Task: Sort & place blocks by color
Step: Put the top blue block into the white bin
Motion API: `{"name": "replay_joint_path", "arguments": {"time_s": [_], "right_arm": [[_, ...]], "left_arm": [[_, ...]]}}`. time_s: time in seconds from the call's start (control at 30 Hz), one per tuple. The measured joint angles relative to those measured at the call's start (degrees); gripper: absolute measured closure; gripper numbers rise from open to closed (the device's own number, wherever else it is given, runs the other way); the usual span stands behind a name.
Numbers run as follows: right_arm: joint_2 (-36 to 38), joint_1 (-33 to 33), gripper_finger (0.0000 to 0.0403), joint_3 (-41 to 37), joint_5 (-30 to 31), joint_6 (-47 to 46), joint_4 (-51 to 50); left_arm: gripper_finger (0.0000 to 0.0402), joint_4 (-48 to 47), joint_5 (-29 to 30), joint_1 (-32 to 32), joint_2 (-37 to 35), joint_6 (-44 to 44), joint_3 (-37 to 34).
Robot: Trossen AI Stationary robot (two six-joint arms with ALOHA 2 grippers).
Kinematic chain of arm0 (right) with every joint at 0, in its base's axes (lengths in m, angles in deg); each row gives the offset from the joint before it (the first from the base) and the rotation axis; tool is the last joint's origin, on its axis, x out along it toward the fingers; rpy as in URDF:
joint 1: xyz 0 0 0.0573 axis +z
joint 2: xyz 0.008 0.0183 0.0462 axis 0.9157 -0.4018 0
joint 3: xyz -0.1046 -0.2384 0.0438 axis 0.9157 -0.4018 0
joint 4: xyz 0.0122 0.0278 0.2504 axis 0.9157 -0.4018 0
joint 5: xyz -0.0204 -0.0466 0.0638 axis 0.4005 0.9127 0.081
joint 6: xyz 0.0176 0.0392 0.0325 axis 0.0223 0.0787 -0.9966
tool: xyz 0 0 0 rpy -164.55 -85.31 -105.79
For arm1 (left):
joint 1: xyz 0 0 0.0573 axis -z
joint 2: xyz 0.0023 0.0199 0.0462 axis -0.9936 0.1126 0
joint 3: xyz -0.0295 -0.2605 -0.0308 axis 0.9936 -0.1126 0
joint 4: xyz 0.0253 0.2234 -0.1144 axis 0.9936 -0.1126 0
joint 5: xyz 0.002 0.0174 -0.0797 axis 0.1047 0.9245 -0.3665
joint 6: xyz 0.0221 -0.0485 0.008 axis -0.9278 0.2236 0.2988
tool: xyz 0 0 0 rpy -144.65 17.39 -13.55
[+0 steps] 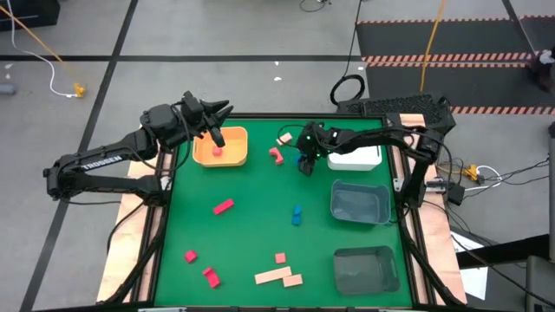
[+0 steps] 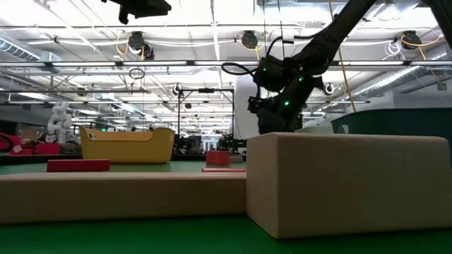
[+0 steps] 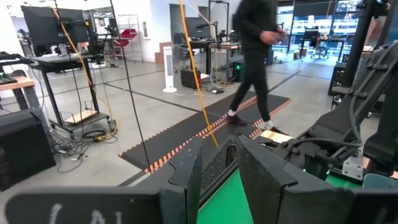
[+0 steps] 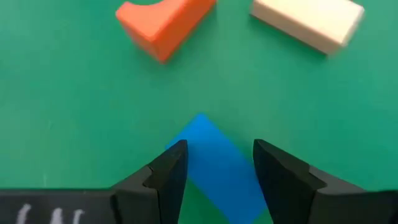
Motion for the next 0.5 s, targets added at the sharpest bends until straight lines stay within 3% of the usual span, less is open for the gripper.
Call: {"name": "replay_joint_path", "arguments": {"time_s": [0.2,0.33,0.5], "right_arm": [[6.4,0.0,0.0227,0.3,0.0,7.3,0.7],[7.1,0.0,0.0223,-0.8,-0.2,18.7,0.1],[5.3,0.0,0.0211,-3.1,-0.8,22.0,0.1]], "left_arm": [[0.03,0.0,0.0,0.0,0.0,0.1,0.0],[0.03,0.0,0.0,0.0,0.0,0.0,0.0],[0.03,0.0,0.0,0.0,0.0,0.5,0.0]]}}
